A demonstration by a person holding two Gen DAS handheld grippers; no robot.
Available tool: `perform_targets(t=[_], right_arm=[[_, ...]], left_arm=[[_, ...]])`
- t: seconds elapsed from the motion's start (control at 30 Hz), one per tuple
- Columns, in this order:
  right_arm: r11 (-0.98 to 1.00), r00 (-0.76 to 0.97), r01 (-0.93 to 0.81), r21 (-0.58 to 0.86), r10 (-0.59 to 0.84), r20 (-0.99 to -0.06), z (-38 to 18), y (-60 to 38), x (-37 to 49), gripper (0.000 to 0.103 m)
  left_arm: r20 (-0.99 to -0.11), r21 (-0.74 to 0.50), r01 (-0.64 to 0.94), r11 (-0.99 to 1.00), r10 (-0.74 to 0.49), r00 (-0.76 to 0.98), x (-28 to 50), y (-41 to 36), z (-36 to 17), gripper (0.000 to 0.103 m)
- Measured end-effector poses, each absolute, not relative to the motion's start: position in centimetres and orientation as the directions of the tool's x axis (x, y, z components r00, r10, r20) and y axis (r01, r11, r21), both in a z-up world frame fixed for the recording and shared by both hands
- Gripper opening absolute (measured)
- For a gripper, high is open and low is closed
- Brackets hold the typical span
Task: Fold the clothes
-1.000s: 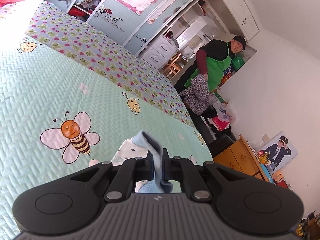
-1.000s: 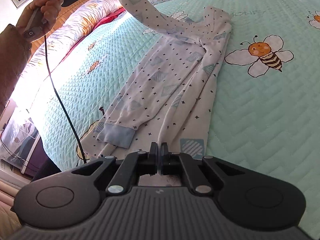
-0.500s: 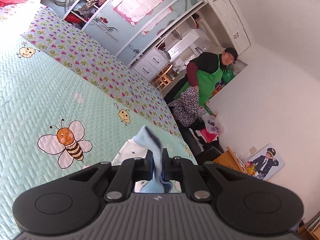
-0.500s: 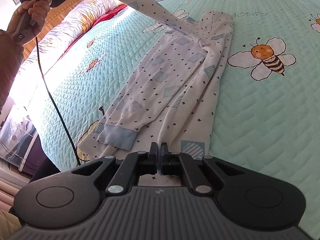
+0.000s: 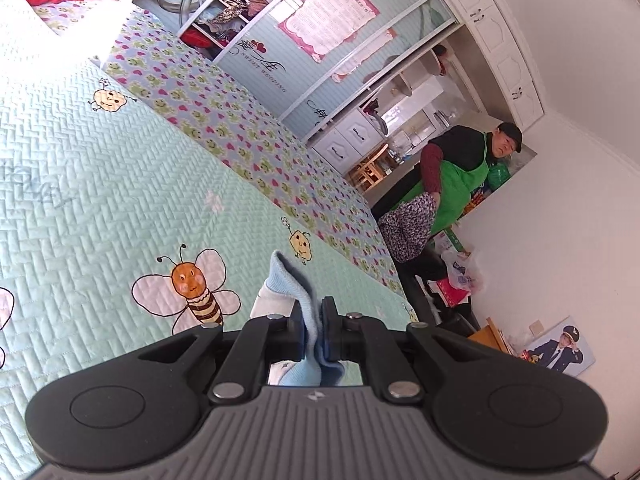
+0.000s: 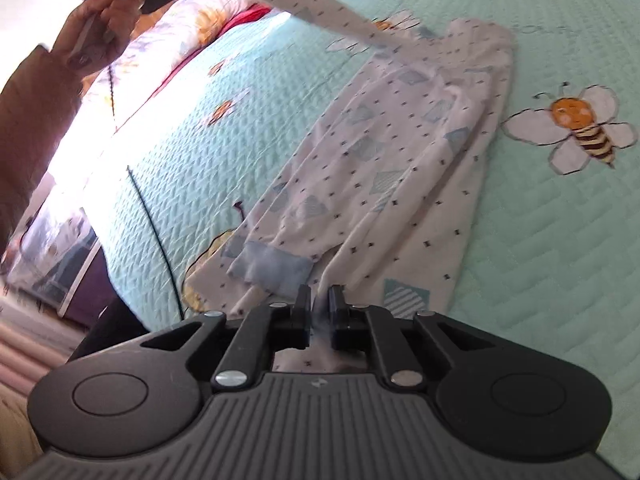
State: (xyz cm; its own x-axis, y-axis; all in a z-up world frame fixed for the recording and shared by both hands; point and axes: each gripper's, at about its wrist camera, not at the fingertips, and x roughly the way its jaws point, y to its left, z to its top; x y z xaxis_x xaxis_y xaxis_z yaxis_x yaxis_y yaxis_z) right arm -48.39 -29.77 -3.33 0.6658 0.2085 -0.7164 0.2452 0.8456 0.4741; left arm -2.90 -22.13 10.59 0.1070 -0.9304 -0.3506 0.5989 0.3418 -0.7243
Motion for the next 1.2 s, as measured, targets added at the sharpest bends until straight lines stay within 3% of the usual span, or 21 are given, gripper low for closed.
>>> perform_targets(t=[0.03, 0.3, 0.43, 0.73, 0.93, 1.2], right_arm=[[0.842, 0.654, 0.247, 0.479, 0.22, -0.724, -3.8, -29.6, -48.3, 0.039], [0.722, 0.748, 0.299, 0.624, 0.228, -0.623, -3.4, -32.6, -51.7, 0.041], [0.686, 0.681, 0.342, 0.642, 0.29, -0.672, -6.3, -33.3, -51.1, 0.044], [0.672, 0.674, 0.316, 0.669, 0.338, -0.657, -6.8, -33.3, -51.7, 0.044], [0.646, 0.681, 0.308, 0.698, 0.363, -0.636, -7.2, -33.9, -52.5, 0.044], [0.667, 0.686, 0.304, 0.68, 0.342, -0.642, -7.1, -33.5, -52.5, 0.044]], left_arm=[[-0.352, -0.727, 0.595, 0.342, -0.93, 0.105, -2.9, -22.0, 10.4, 0.004], [-0.33, -0.74, 0.599, 0.305, -0.941, 0.072, -3.6, -20.6, 10.0, 0.004], [-0.336, -0.706, 0.633, 0.317, -0.937, 0.095, -3.2, -21.4, 11.5, 0.004], [-0.474, -0.574, 0.673, 0.467, -0.859, 0.193, -0.4, -24.6, 10.8, 0.005], [-0.346, -0.726, 0.628, 0.279, -0.938, 0.017, -2.6, -25.5, 10.8, 0.005], [-0.172, -0.705, 0.71, 0.009, -0.972, -0.16, -10.0, -33.0, 21.2, 0.005]])
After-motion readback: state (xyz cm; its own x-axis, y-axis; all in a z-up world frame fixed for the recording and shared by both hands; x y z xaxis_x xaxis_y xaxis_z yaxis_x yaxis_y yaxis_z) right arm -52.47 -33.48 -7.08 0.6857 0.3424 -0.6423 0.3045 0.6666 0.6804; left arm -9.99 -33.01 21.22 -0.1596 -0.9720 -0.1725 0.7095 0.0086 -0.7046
